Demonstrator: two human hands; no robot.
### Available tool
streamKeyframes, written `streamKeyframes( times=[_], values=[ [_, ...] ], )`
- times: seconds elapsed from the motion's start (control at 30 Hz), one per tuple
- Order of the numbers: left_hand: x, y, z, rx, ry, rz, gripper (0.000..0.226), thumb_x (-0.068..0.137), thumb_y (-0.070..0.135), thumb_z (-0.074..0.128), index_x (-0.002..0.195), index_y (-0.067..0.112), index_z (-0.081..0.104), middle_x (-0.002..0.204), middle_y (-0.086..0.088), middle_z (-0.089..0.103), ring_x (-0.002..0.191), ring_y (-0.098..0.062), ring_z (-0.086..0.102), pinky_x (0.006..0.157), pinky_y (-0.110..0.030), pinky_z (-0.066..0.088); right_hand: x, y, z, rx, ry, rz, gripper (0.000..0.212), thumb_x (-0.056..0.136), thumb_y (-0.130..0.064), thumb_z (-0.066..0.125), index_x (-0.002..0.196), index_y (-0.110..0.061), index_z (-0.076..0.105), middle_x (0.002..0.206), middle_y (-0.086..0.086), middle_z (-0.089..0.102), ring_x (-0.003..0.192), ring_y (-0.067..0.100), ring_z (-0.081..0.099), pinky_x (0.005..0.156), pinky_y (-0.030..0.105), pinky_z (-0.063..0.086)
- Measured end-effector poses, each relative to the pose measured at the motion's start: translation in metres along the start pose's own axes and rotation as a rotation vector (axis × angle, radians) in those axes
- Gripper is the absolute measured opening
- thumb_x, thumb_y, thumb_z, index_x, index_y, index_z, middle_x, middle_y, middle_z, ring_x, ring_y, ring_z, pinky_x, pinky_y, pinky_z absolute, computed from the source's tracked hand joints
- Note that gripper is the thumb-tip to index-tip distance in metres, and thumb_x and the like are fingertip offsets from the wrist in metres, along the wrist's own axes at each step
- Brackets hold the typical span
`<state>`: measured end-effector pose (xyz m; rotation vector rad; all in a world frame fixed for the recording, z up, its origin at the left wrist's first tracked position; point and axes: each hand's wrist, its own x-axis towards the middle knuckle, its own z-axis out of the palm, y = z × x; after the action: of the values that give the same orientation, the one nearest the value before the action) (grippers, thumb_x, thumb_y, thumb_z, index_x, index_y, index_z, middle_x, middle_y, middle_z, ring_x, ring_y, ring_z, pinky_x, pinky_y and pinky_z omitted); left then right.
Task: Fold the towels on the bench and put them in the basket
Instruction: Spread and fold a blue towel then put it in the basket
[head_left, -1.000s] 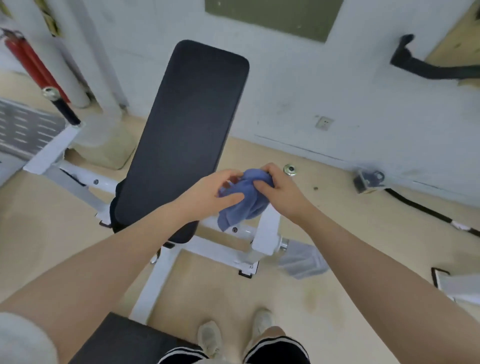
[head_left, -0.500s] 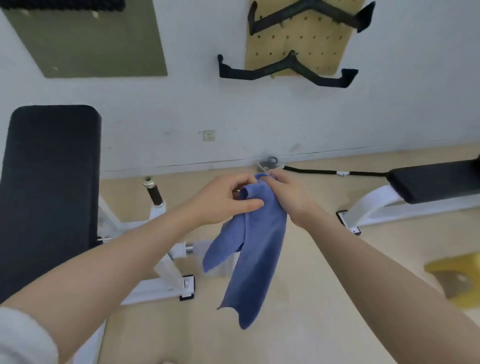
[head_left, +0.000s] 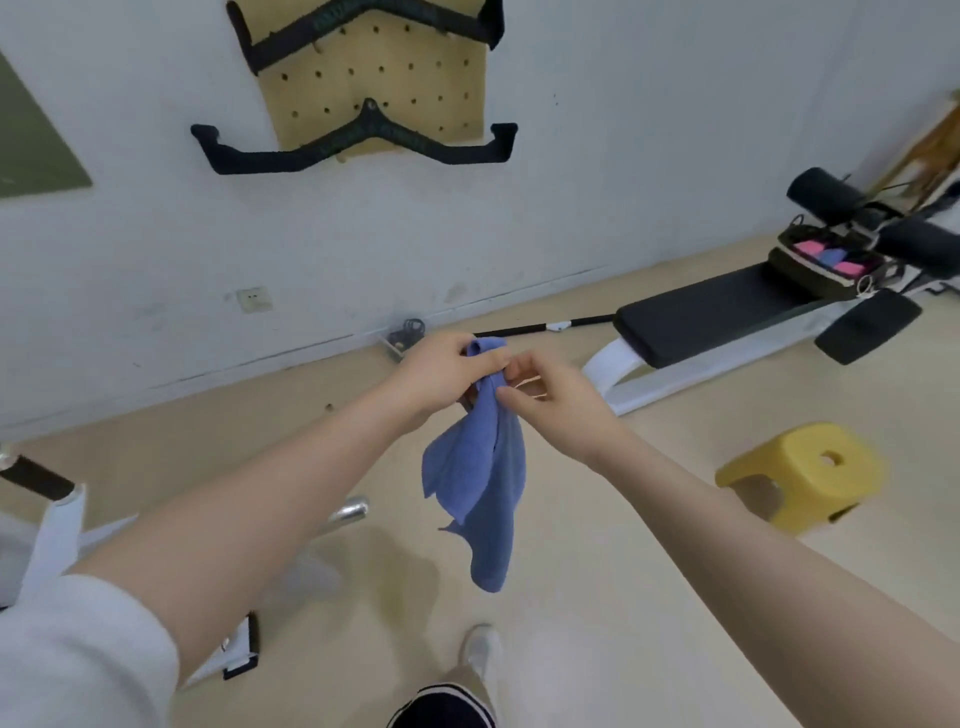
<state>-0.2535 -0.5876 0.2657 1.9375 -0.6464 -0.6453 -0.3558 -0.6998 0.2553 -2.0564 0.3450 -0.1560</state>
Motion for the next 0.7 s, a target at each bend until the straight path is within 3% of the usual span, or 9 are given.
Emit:
streamKeyframes(
  times=[0.1,0.23,0.33,0.43,0.53,0.7],
  values=[
    [0.054,0.019,0.033,0.017,-0.076,0.0,0.017,0.088,0.031,0.062,0.073,0.023,0.063,0.066,-0.001,0.062,0.06,-0.014,0.057,0.058,-0.025,0.047,0.025,0.031,-0.042,0.084,0.036,0.019,0.01,0.086,-0.021,0.063,0.088,-0.027,0.055,0.093,-0.012,0.062,0.092,0.009,0.064,0.075,0.017,0.049],
    [0.136,0.05,0.073,-0.035,-0.2,0.008,0.021,0.086,0.028,0.064,0.078,0.009,0.062,0.075,-0.007,0.062,0.072,-0.019,0.059,0.072,-0.034,0.049,0.076,0.075,-0.106,0.056,0.157,0.033,0.017,0.083,-0.023,0.067,0.097,-0.017,0.058,0.098,-0.004,0.066,0.095,0.014,0.067,0.082,0.029,0.053],
    [0.201,0.08,0.1,-0.054,-0.317,-0.011,0.027,0.087,0.028,0.063,0.09,0.001,0.06,0.088,-0.011,0.062,0.082,-0.02,0.059,0.082,-0.034,0.05,0.113,0.102,-0.159,0.112,0.265,0.095,0.013,0.084,-0.024,0.067,0.093,-0.017,0.06,0.097,-0.005,0.066,0.092,0.014,0.067,0.079,0.026,0.052],
    [0.264,0.111,0.13,-0.041,-0.366,-0.003,0.016,0.092,0.022,0.056,0.084,0.009,0.058,0.085,-0.009,0.058,0.078,-0.019,0.055,0.077,-0.03,0.046,0.147,0.125,-0.213,0.17,0.323,0.136,0.009,0.084,-0.023,0.068,0.086,-0.02,0.06,0.091,-0.007,0.064,0.088,0.013,0.064,0.072,0.021,0.048],
    [0.318,0.136,0.169,-0.042,-0.361,0.003,0.02,0.093,0.023,0.054,0.075,0.014,0.056,0.076,-0.002,0.056,0.07,-0.015,0.052,0.071,-0.026,0.043,0.174,0.156,-0.265,0.206,0.355,0.154,0.008,0.083,-0.023,0.068,0.083,-0.02,0.061,0.089,-0.004,0.066,0.084,0.013,0.063,0.075,0.025,0.051],
    [0.403,0.172,0.245,-0.085,-0.291,0.004,0.019,0.094,0.025,0.052,0.077,0.018,0.057,0.07,0.006,0.056,0.06,-0.002,0.052,0.054,-0.009,0.042,0.222,0.214,-0.356,0.209,0.33,0.157,0.009,0.085,-0.025,0.065,0.082,-0.02,0.058,0.084,-0.008,0.064,0.072,0.006,0.058,0.067,0.02,0.046]
  ],
)
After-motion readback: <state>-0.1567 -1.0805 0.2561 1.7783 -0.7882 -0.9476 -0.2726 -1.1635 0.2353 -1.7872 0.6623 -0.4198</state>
